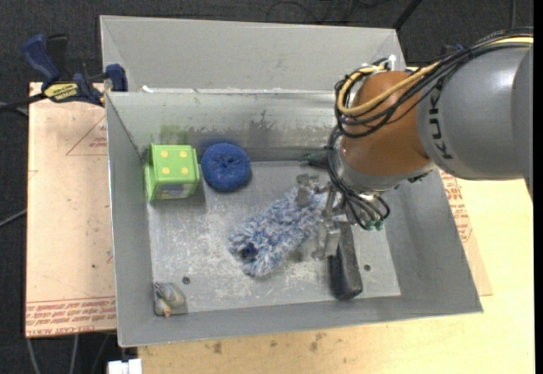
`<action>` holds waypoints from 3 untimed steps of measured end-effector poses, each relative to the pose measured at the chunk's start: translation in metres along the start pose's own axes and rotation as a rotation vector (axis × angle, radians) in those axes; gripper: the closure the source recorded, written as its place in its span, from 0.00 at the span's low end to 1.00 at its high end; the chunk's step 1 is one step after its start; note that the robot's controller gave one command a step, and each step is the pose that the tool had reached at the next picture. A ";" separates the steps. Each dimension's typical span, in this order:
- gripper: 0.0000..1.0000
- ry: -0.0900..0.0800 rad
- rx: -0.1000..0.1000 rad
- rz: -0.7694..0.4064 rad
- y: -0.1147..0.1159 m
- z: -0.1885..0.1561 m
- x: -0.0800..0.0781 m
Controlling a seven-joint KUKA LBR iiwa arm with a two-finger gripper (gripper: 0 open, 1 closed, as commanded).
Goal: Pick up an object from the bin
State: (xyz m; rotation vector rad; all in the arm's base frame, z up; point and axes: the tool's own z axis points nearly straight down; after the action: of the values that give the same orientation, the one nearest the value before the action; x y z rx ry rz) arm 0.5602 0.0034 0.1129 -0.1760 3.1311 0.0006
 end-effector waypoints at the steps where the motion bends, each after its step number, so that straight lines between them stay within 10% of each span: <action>1: 1.00 0.003 0.000 -0.028 0.016 0.027 -0.009; 3: 1.00 0.004 0.000 -0.028 0.016 0.026 -0.008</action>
Offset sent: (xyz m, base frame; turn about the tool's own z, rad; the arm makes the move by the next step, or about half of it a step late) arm 0.0000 0.0000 0.0000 0.0000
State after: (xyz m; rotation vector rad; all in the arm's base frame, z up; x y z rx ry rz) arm 0.5667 0.0199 0.0874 -0.2202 3.1324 -0.0004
